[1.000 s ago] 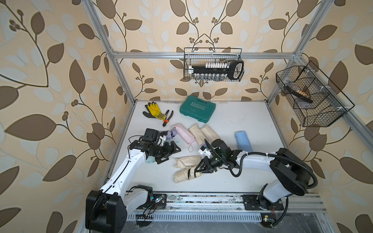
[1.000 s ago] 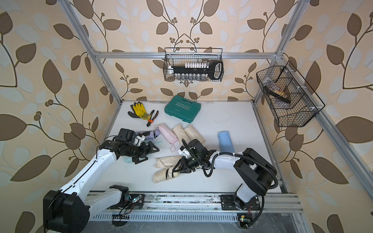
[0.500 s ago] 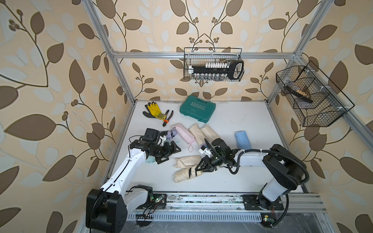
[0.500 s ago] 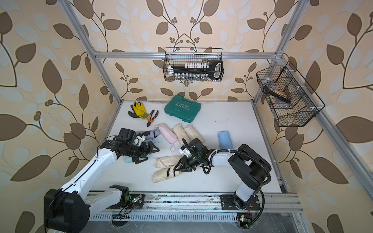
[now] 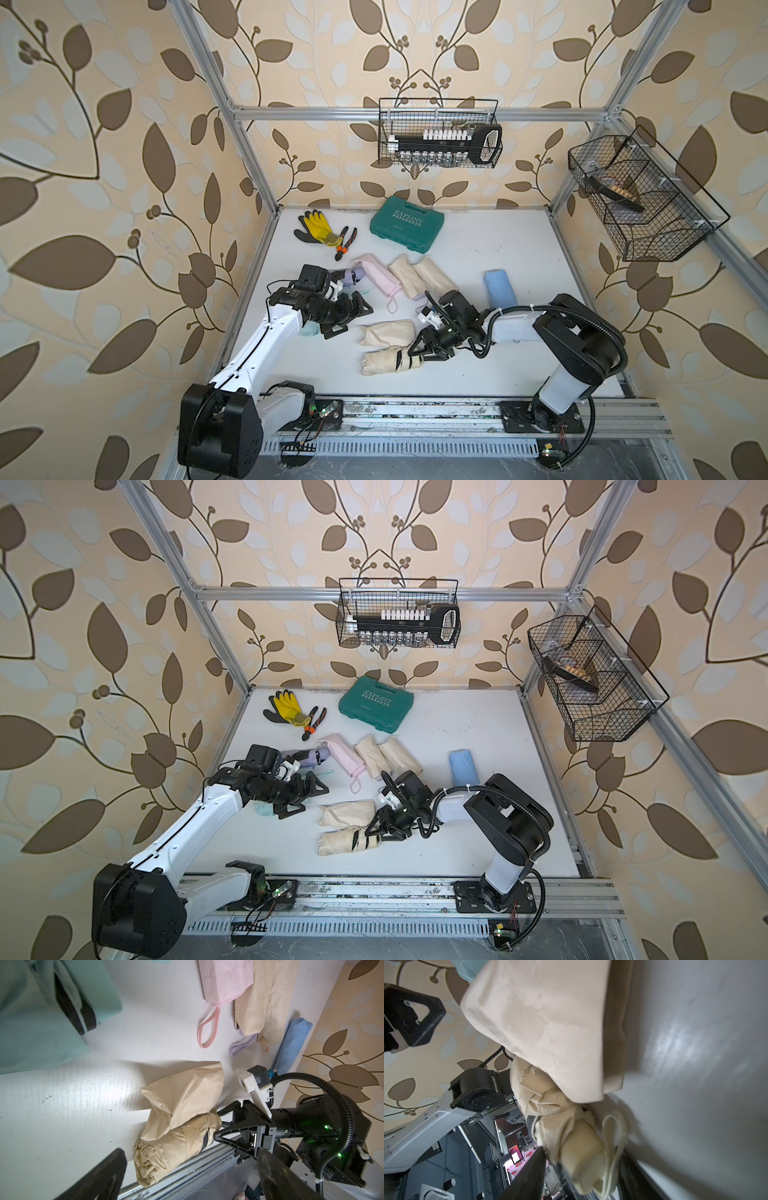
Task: Take umbrellas out of sleeves
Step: Place the umbrella at the center of the board, then move the umbrella to the center of the board.
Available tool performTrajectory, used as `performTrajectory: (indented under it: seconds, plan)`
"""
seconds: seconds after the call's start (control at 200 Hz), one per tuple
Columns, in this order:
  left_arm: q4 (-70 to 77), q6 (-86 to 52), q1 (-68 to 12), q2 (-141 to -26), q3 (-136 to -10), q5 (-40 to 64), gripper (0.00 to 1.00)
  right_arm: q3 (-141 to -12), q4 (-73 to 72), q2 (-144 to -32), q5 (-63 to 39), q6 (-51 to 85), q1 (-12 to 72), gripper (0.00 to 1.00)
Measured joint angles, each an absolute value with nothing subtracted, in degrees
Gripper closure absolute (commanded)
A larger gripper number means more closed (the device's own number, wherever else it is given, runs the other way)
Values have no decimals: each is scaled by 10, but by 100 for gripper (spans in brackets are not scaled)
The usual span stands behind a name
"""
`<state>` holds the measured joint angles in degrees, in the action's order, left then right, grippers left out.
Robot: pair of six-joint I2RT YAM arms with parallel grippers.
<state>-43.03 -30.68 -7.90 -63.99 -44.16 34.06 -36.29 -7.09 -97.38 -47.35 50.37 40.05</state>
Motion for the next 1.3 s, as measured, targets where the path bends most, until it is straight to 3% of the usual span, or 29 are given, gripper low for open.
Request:
performTrajectory:
  seconds: [0.49, 0.76, 0.795, 1.3]
  plan:
    - [-419, -300, -79, -667, -441, 345, 1, -363, 13, -923, -451, 465, 355, 27]
    - [-419, -286, -79, -669, -441, 345, 1, -380, 106, -864, -414, 445, 348, 25]
    - [-419, -285, -79, -669, -441, 345, 1, -384, 119, -852, -410, 445, 347, 18]
    - [-416, -272, -79, -716, -489, 355, 1, -455, 250, -736, -378, 437, 316, 19]
